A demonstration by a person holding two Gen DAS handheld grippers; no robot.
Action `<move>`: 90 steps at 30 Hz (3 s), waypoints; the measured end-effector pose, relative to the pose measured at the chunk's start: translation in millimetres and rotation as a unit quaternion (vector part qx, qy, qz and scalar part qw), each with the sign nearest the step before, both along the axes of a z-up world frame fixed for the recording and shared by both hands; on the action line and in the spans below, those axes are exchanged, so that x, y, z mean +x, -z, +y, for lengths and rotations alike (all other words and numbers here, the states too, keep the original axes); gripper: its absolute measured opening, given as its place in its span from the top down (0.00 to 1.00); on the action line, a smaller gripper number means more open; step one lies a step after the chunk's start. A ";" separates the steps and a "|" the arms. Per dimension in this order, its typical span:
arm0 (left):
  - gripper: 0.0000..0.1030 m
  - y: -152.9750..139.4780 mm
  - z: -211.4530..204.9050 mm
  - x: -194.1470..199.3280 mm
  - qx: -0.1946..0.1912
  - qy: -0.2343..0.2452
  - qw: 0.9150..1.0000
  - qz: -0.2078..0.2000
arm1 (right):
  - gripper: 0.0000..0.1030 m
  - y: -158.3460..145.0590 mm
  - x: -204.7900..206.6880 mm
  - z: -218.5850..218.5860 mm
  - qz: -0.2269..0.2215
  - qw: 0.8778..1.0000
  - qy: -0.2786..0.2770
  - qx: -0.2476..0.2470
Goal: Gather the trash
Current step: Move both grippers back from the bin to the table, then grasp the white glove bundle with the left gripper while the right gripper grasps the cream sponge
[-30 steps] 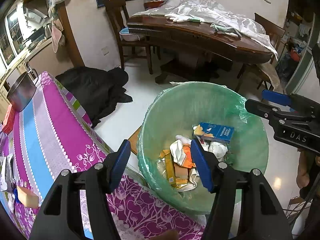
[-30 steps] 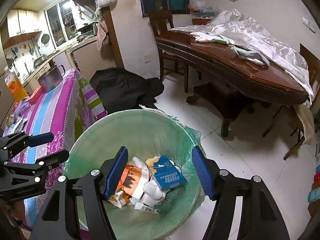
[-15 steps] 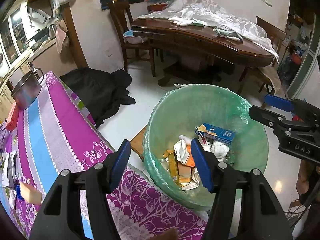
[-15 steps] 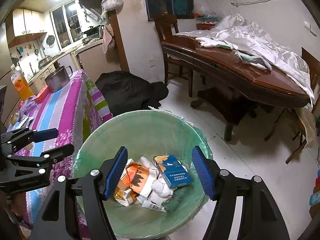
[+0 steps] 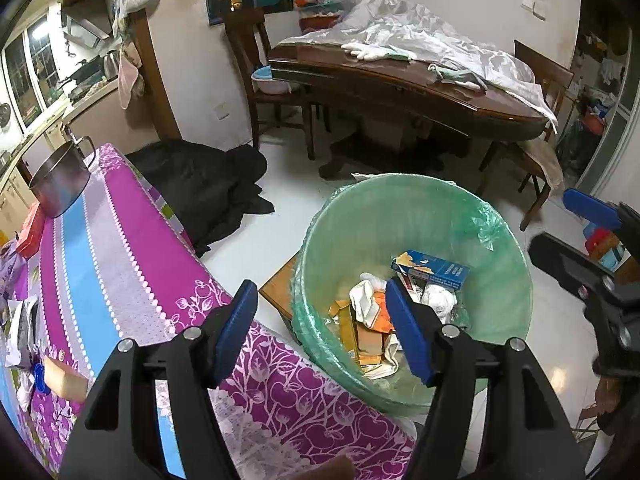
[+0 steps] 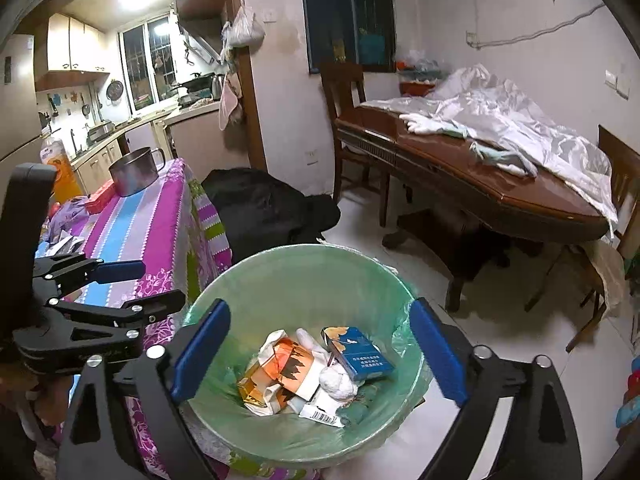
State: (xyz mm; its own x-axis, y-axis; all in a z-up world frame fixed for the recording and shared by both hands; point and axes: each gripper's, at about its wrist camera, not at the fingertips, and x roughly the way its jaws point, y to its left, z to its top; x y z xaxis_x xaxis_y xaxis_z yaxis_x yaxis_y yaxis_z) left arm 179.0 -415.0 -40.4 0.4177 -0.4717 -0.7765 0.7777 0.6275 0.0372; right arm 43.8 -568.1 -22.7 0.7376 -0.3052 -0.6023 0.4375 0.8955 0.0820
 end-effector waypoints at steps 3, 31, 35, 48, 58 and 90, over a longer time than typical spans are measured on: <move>0.36 -0.5 5.6 -0.3 -0.002 -0.003 1.000 -0.002 | 0.05 -2.0 -8.0 7.6 -0.009 1.000 0.001 -0.005; 0.25 12.8 227.6 47.4 -0.007 -0.098 0.995 -0.029 | 0.05 6.8 -0.6 163.7 -0.036 0.988 -0.151 -0.015; 0.25 14.5 297.5 72.3 0.013 -0.145 0.989 -0.039 | 0.05 13.6 9.5 186.9 -0.028 0.982 -0.186 -0.012; 0.25 21.7 390.0 153.6 0.023 -0.165 0.985 -0.048 | 0.05 31.9 73.6 250.3 0.001 0.961 -0.277 0.003; 0.42 45.0 374.1 178.2 0.039 -0.120 0.992 -0.024 | 0.05 39.3 105.2 275.5 0.011 0.951 -0.308 0.014; 0.73 48.2 352.3 157.5 0.024 -0.092 0.995 -0.028 | 0.36 46.2 186.2 298.2 0.045 0.928 -0.369 0.011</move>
State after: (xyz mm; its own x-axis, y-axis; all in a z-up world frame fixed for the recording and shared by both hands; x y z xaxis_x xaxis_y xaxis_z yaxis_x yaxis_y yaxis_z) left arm 336.5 -62.7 -88.6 0.5365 -0.3463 -0.7696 0.6454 0.7559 0.1098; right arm 230.0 -269.9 -68.9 0.6874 0.2770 -0.6713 -0.2895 0.9523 0.0965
